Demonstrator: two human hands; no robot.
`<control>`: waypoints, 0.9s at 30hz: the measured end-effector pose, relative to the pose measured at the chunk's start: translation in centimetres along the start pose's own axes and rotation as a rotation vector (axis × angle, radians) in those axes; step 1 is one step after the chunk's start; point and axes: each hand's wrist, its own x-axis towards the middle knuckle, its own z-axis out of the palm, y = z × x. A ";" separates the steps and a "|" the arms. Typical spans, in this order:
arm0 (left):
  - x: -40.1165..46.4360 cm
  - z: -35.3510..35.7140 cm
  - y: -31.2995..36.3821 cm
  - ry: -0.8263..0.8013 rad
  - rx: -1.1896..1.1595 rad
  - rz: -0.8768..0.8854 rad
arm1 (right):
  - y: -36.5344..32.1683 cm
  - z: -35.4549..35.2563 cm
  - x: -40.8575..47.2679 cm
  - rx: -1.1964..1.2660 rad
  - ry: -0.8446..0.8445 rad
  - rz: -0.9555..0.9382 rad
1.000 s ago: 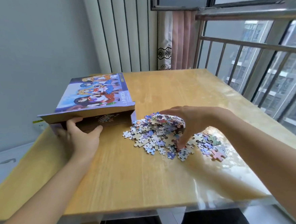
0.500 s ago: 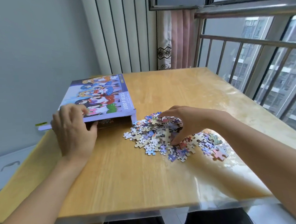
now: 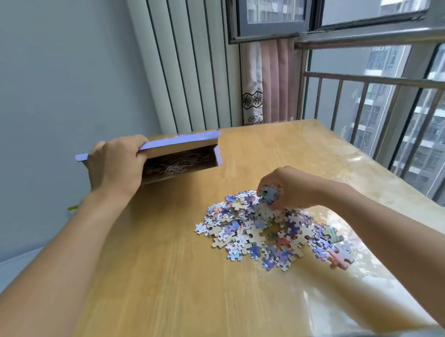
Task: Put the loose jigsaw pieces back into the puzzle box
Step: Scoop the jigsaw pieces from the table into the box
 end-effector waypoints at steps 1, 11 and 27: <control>0.6 -0.1 0.5 0.020 -0.003 0.004 | 0.1 -0.2 0.0 0.019 0.019 0.001; 5.9 -3.1 2.7 0.169 0.002 -0.004 | -1.4 -5.8 1.6 0.050 0.290 -0.138; 6.8 -5.8 4.6 -0.011 -0.035 -0.071 | -10.3 -10.2 5.3 0.065 0.636 -0.516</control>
